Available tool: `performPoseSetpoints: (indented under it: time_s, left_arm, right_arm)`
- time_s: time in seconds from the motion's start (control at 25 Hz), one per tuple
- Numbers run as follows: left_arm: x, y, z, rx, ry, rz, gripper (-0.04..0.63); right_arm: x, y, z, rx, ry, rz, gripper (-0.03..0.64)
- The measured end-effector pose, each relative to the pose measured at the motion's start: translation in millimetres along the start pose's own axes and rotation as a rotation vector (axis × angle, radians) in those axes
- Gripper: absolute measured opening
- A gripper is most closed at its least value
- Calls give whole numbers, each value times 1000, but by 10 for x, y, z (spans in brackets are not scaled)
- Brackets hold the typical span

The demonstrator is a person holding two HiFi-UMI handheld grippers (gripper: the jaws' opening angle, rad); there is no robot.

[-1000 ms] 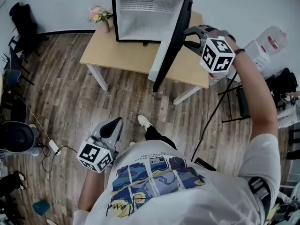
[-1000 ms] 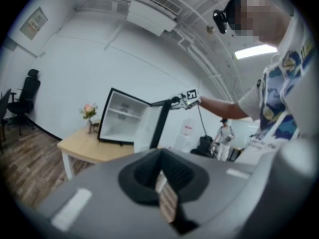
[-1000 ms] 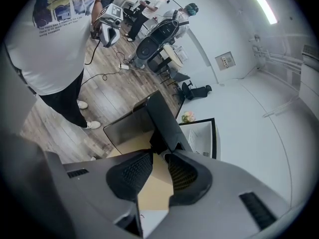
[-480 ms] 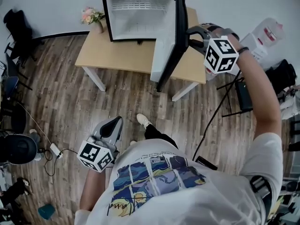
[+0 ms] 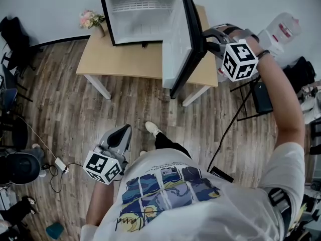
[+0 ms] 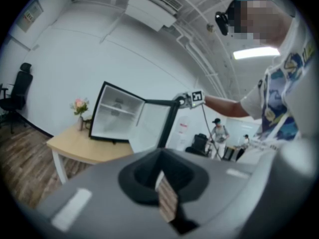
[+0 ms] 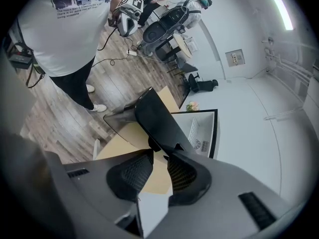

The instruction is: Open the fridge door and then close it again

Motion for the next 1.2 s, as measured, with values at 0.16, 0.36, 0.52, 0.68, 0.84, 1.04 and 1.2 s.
performPoseSetpoints:
  time_s: [0.16,0.36,0.52,0.68,0.84,1.04,1.2]
  left_arm:
    - [61,-2,15,2,-13,-4,8]
    - [112,28,24,10,-28,-9,8]
    - [130,56,18,15,-34,-10,8]
    - [164,66,30,21,-43,-14,8]
    - [199,75,26,20,-48,-18,8]
    - [216,80,24,21,-52,-20,8]
    - [227,99,21,23,-53,-21,8]
  right_arm:
    - [-19,-79,-54,-15,-11,-27,74]
    - [-29,-186,-110,-28,-8,-55,72]
    - [-38,-274,-149,-27,-2,-73,74]
    - [-37,-346,-174,-31,-4,-87,74]
    - [-24,-389,-185,-37,-4,-99,74]
    - [-26,-413,-190,-38,-3,-103,74]
    - [-34,-424,-188,-33,-3,-101,74]
Point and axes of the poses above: the fingertips, and each gripper's own axes: x forward along the fingers, z to its right, y out of its top, the point moved 4 cm from there along -x, backward along the fingers, and after that the axes turned 11 degrees about -z, right-handed, at the moved point
